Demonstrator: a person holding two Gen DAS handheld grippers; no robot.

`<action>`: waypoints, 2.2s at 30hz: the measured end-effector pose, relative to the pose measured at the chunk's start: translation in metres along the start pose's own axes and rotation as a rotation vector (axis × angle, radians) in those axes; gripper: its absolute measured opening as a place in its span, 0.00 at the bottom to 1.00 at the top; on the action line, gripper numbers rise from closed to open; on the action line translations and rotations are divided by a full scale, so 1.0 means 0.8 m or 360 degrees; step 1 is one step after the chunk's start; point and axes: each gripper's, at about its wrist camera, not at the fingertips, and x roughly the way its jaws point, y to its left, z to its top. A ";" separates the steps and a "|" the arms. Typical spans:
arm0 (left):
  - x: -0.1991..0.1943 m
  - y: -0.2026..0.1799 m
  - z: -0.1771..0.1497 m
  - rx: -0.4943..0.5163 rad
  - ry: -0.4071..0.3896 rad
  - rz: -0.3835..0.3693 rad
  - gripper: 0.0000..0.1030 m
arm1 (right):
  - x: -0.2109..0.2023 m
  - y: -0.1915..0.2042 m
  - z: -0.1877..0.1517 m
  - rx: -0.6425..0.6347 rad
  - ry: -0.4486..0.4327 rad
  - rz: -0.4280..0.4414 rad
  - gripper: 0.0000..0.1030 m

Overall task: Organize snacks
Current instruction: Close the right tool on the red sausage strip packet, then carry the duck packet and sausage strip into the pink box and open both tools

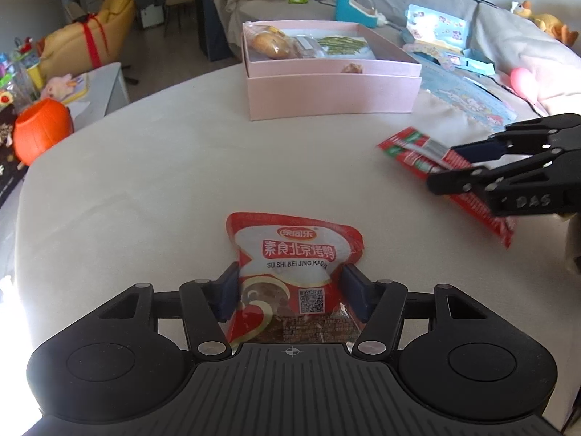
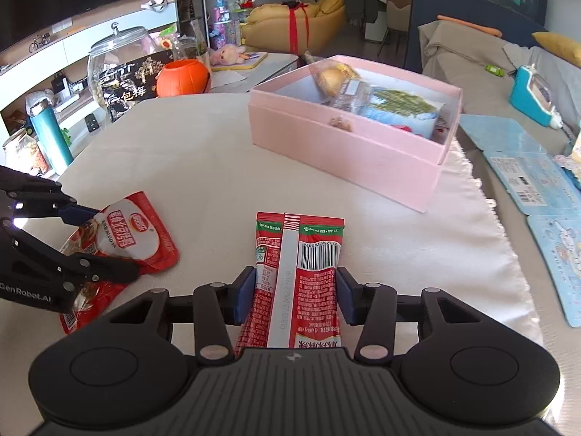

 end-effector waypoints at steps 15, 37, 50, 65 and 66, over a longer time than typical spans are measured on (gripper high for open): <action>-0.046 0.006 0.061 -0.0100 -0.0297 -0.0098 0.50 | -0.064 -0.048 0.019 0.0137 -0.0240 -0.0070 0.45; 0.049 0.054 0.170 -0.0415 -0.0611 -0.0315 0.27 | -0.040 -0.074 0.063 0.0136 -0.0278 -0.0185 0.45; 0.025 0.042 0.038 -0.0448 -0.0437 -0.0041 0.27 | 0.051 -0.060 0.208 0.0026 -0.0327 -0.0201 0.67; 0.017 -0.033 -0.015 -0.0396 -0.0365 0.0123 0.49 | 0.024 -0.013 -0.011 0.0234 0.0013 -0.0174 0.79; 0.018 -0.041 -0.015 -0.0378 -0.0369 0.0136 0.54 | 0.021 -0.010 -0.019 0.0204 -0.0016 -0.0209 0.81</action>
